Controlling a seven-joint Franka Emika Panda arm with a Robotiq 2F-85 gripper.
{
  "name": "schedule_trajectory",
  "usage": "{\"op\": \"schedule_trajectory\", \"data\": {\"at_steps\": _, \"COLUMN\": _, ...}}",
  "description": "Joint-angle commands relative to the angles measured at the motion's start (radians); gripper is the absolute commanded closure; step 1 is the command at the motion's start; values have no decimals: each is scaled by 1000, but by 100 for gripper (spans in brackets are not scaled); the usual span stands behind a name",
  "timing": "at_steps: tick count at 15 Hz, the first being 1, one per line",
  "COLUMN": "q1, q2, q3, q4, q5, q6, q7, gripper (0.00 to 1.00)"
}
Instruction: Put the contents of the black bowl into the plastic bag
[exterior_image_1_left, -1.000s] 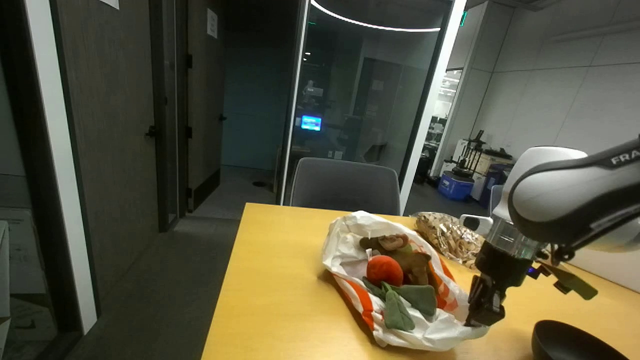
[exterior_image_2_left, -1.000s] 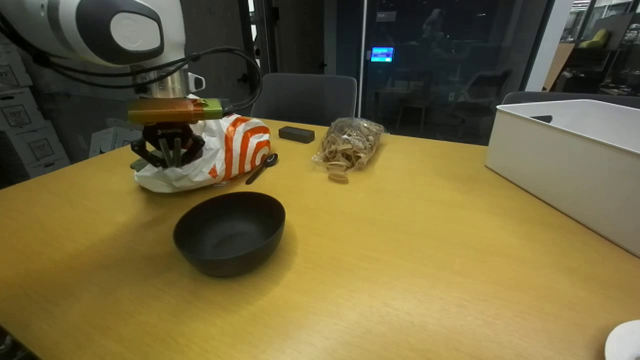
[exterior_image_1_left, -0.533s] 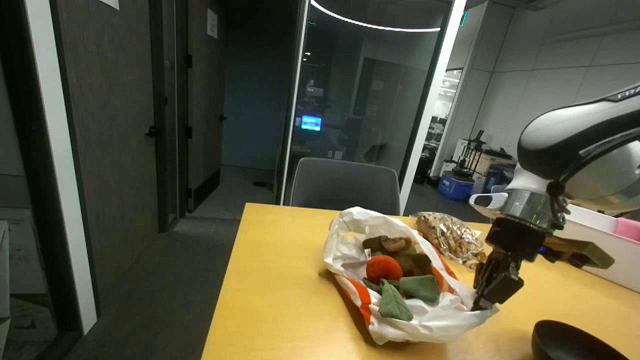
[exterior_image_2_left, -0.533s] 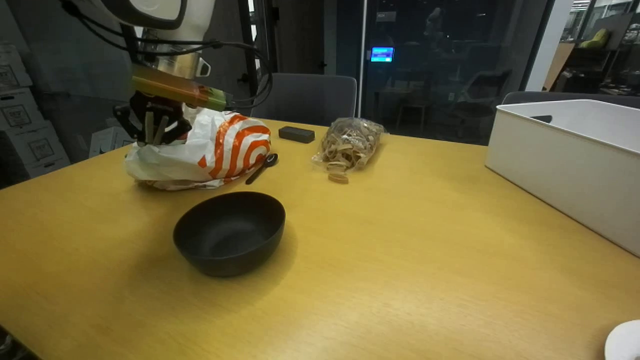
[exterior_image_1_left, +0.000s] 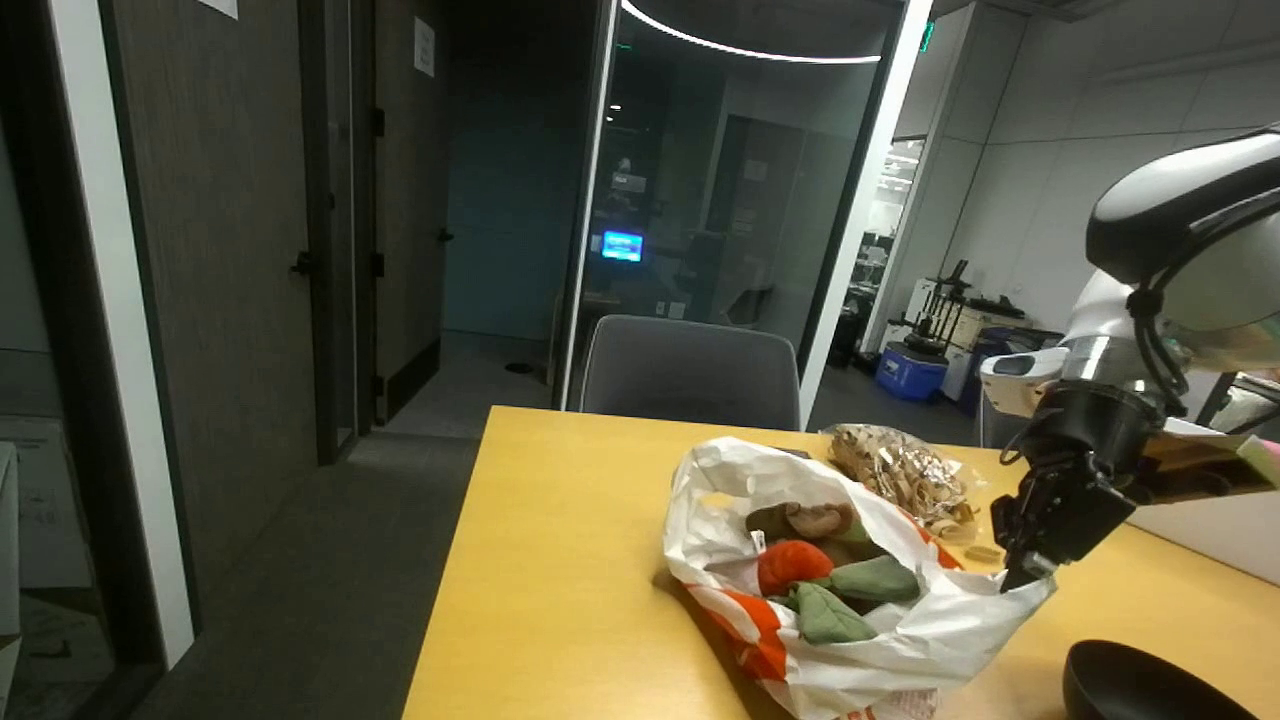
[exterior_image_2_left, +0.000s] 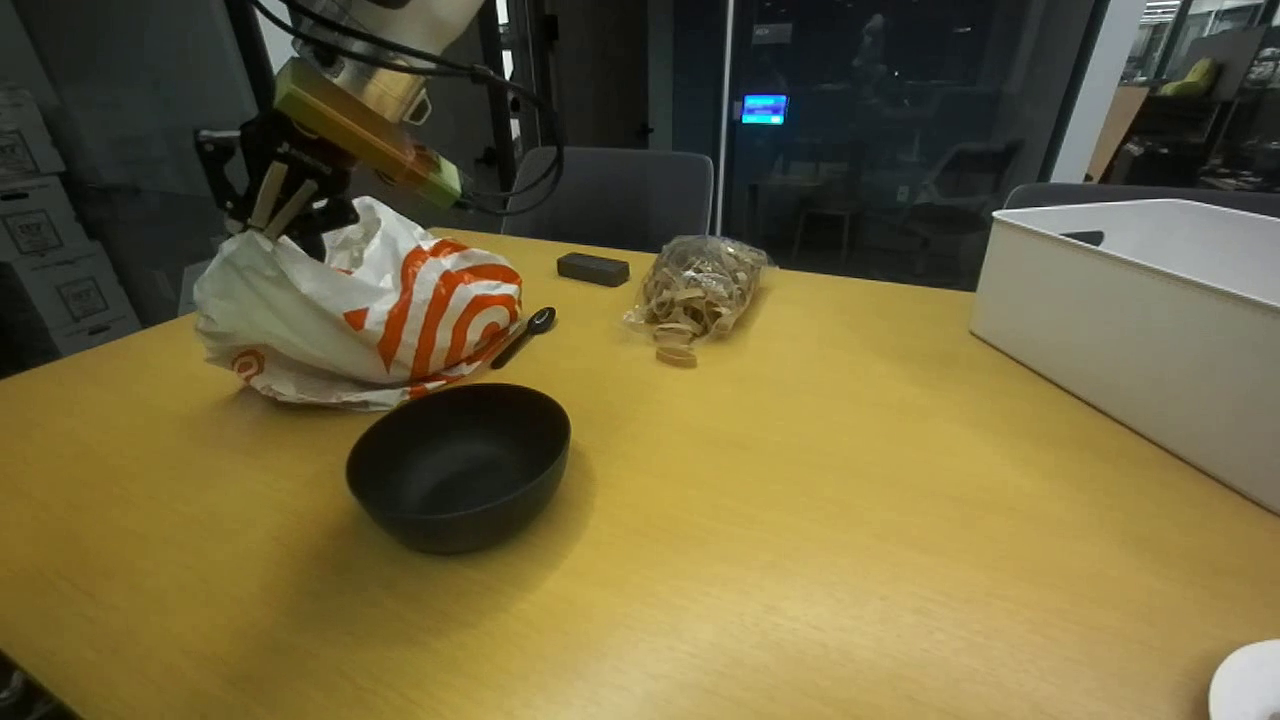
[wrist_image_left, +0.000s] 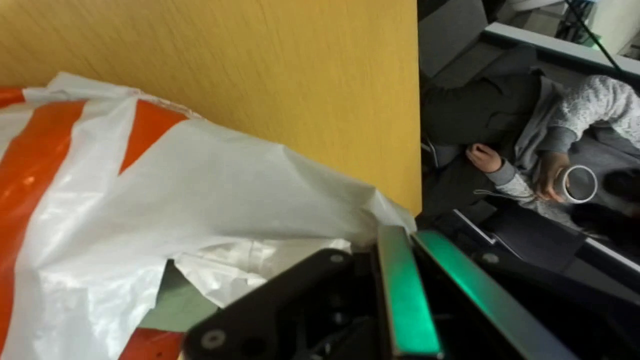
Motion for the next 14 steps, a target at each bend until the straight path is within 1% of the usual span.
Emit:
{"op": "schedule_trajectory", "data": {"at_steps": 1, "q1": -31, "q2": -20, "q3": -24, "q4": 26, "q5": 114, "q6": -32, "q7": -50, "gripper": 100}}
{"op": "schedule_trajectory", "data": {"at_steps": 3, "q1": -46, "q2": -60, "q3": -35, "q4": 9, "q5": 176, "q6": 23, "q7": -51, "gripper": 100}}
{"op": "schedule_trajectory", "data": {"at_steps": 6, "q1": -63, "q2": -142, "q3": -48, "q4": -16, "q5": 204, "q6": 110, "q7": -44, "gripper": 100}}
{"op": "schedule_trajectory", "data": {"at_steps": 10, "q1": -79, "q2": -250, "q3": -61, "q4": -43, "q5": 176, "q6": 243, "q7": -18, "gripper": 100}}
{"op": "schedule_trajectory", "data": {"at_steps": 11, "q1": -82, "q2": -270, "q3": -67, "q4": -47, "q5": 167, "q6": 261, "q7": -17, "gripper": 100}}
{"op": "schedule_trajectory", "data": {"at_steps": 14, "q1": -78, "q2": -256, "q3": -52, "q4": -53, "q5": 73, "q6": 314, "q7": 34, "gripper": 100}}
